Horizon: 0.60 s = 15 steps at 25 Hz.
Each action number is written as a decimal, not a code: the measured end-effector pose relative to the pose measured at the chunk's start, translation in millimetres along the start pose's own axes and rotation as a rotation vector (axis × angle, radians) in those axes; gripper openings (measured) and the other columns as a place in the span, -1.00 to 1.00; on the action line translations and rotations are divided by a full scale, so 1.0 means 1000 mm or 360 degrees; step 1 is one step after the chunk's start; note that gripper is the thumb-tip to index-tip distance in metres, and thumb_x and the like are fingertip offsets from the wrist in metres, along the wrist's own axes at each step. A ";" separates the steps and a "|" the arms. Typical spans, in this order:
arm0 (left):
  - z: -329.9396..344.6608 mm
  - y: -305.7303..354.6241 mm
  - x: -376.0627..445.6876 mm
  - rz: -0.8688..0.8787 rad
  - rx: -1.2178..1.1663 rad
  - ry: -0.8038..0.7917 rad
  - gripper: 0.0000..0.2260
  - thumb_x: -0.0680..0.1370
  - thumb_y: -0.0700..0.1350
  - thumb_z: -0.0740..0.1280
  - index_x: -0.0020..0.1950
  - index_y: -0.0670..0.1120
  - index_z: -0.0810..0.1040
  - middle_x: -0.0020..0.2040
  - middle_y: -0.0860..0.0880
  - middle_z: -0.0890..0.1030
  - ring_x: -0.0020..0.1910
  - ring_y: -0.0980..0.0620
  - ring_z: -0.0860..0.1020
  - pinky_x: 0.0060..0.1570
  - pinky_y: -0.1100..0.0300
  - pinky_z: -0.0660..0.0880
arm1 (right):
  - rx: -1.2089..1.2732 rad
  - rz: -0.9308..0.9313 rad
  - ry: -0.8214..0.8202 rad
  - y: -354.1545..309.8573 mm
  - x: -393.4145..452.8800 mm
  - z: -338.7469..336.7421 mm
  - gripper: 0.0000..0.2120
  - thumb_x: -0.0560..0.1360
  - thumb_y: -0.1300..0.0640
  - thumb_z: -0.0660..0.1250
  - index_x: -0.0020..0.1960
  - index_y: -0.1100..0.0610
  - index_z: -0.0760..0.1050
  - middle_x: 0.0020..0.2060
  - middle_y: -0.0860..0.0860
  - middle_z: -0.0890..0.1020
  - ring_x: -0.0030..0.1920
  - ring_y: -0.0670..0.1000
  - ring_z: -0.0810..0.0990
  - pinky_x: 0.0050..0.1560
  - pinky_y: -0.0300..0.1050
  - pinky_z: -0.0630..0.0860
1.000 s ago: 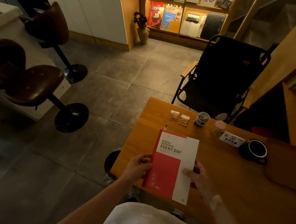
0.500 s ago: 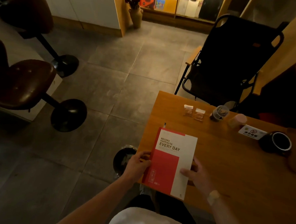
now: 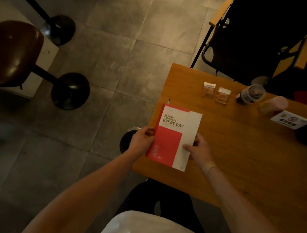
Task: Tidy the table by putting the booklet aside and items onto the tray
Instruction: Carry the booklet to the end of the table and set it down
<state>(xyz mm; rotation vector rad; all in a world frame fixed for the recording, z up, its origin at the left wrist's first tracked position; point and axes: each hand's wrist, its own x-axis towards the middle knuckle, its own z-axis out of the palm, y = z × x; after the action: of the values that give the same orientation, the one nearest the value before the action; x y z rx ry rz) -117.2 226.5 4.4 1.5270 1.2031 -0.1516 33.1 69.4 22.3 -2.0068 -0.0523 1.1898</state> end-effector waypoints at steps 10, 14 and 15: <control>0.015 -0.007 0.045 0.0156 0.0268 0.0183 -0.72 0.57 -0.10 0.32 0.28 0.00 0.49 0.02 0.11 0.47 -0.11 0.25 0.49 -0.08 0.26 0.50 | -0.0260 -0.0237 0.0173 0.011 0.047 0.014 -0.53 0.50 0.19 0.39 0.36 -0.03 0.38 0.24 0.00 0.58 0.22 0.06 0.55 0.07 0.03 0.56; 0.019 -0.014 0.048 0.0257 0.0350 0.0273 -0.68 0.58 -0.08 0.30 0.34 -0.02 0.45 0.14 0.03 0.48 -0.01 0.15 0.51 -0.03 0.27 0.47 | -0.0568 -0.0297 0.0302 0.014 0.050 0.023 -0.30 0.52 0.09 0.37 0.55 0.01 0.09 0.31 0.07 0.45 0.25 0.08 0.49 0.03 -0.07 0.50; 0.019 -0.016 0.047 0.0315 0.0428 0.0295 -0.65 0.58 -0.07 0.29 0.37 0.00 0.41 0.17 0.03 0.47 0.02 0.14 0.50 -0.03 0.27 0.46 | -0.0698 -0.0316 0.0345 0.016 0.048 0.025 -0.24 0.52 0.06 0.36 0.58 0.02 0.00 0.36 0.09 0.39 0.26 0.09 0.47 0.00 -0.10 0.48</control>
<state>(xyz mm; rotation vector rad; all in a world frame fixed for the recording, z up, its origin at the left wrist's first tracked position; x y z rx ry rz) -97.2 236.3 -43.9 1.9203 1.2030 -0.0414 35.6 93.0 -29.2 -2.4335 -0.4257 0.8813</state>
